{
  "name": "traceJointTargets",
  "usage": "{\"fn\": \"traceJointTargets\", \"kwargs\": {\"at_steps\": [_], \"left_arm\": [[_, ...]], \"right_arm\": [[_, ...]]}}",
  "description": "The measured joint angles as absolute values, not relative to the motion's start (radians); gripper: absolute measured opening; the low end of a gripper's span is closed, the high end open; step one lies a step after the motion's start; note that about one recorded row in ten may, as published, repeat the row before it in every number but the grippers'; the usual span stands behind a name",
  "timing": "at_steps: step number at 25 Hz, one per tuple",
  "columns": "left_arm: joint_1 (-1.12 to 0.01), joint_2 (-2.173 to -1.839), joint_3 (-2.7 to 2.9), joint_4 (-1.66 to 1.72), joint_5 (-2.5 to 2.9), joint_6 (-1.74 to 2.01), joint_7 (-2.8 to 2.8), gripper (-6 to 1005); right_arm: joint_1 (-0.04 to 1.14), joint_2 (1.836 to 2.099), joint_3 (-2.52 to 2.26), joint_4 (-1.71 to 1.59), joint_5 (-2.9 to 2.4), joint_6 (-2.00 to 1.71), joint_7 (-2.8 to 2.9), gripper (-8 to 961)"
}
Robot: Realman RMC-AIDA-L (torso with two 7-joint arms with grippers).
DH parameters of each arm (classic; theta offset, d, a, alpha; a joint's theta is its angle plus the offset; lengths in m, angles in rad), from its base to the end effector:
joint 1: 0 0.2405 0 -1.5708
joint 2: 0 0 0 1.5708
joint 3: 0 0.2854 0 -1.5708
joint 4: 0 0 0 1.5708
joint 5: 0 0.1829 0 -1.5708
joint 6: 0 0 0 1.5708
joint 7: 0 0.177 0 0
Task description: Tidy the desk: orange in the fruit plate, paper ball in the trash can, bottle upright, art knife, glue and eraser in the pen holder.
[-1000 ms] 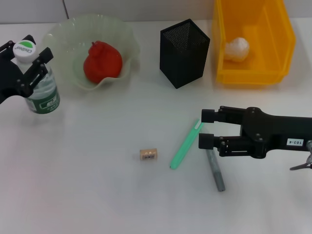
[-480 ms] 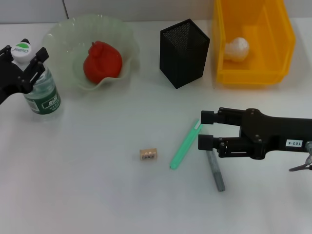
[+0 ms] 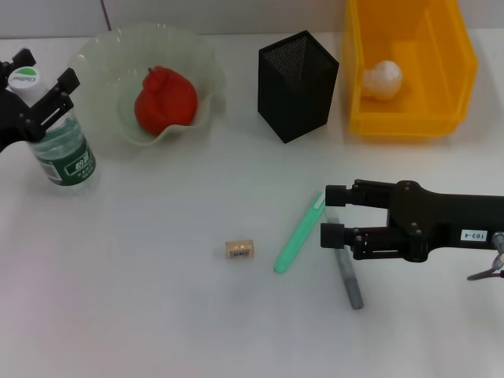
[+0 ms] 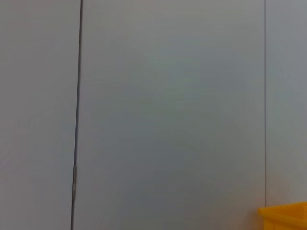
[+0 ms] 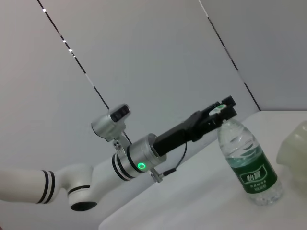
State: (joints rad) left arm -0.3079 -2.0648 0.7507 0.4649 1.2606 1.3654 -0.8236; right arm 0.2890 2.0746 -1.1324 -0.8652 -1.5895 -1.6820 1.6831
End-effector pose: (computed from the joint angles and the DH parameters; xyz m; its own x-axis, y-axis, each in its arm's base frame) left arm -0.3144 0.3307 0.0181 0.6839 -0.0275 0.7290 0.6041 -0.5389 -0.5871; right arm 0.2281 0.2611 -0.0437 0.6357 -0.5133 -0.5765 -0.5104 -0.8398 0.1849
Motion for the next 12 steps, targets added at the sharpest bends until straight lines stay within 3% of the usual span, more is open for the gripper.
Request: {"fn": "traceJointTargets", "kwargs": {"at_steps": [4, 12], "left_arm": [[-0.274, -2.067, 0.72, 0.516, 1.25, 1.44, -0.851, 773], [-0.172, -2.059, 0.746, 0.578, 1.322, 1.808, -0.877, 851]], "right_arm": [[0.284, 2.072, -1.104, -0.878, -1.591, -1.686, 1.688, 839], [0.287, 2.035, -0.981, -1.068, -1.719, -1.692, 1.899, 840]]}}
